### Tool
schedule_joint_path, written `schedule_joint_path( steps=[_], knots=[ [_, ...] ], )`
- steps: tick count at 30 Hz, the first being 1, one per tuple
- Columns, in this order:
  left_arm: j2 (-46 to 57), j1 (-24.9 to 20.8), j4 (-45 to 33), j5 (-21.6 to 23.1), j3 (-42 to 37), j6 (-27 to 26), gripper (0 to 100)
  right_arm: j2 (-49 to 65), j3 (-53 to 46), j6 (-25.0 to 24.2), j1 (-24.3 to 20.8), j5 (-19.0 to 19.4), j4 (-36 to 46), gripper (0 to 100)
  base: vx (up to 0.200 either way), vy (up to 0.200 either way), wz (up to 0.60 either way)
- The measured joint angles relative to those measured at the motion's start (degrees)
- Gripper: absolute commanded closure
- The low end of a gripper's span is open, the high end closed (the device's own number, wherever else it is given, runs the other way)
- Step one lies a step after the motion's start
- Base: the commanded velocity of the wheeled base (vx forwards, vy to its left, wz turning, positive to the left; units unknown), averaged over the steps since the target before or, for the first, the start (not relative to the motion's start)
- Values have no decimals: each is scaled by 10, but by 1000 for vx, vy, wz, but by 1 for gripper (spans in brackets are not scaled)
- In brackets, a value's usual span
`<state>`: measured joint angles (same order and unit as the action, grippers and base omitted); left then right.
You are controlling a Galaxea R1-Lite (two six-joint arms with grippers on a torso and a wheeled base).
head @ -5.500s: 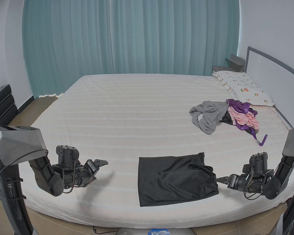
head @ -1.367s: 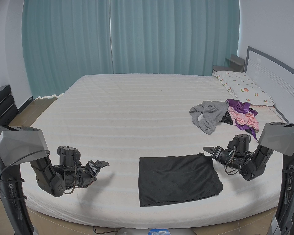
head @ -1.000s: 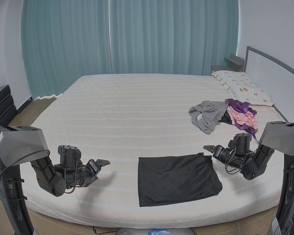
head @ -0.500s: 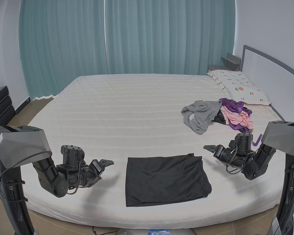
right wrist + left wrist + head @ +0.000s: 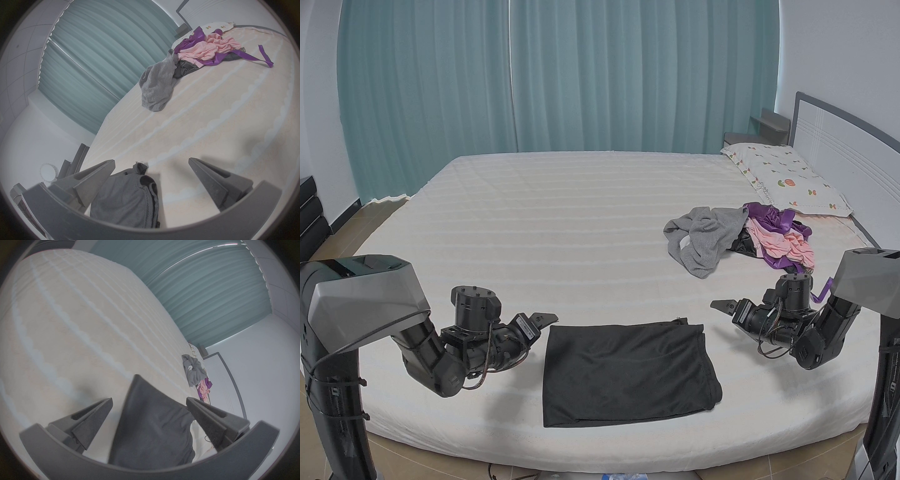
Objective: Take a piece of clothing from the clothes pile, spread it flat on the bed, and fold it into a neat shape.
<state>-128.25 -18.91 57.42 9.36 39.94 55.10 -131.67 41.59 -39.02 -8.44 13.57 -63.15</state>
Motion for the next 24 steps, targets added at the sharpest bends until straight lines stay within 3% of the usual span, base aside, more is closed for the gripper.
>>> schedule_joint_path(
  steps=[9,16,24],
  knots=[
    [-64,-26,0,-19,100,-18,0,-7,5,0,-13,0,1,0,0,0,0],
    [-95,-31,-2,-28,130,-45,0,-15,10,0,-20,0,0,0,0,0,0],
    [-123,-37,-1,-79,152,-60,0,-17,11,0,-21,-1,0,0,0,0,0]
  ],
)
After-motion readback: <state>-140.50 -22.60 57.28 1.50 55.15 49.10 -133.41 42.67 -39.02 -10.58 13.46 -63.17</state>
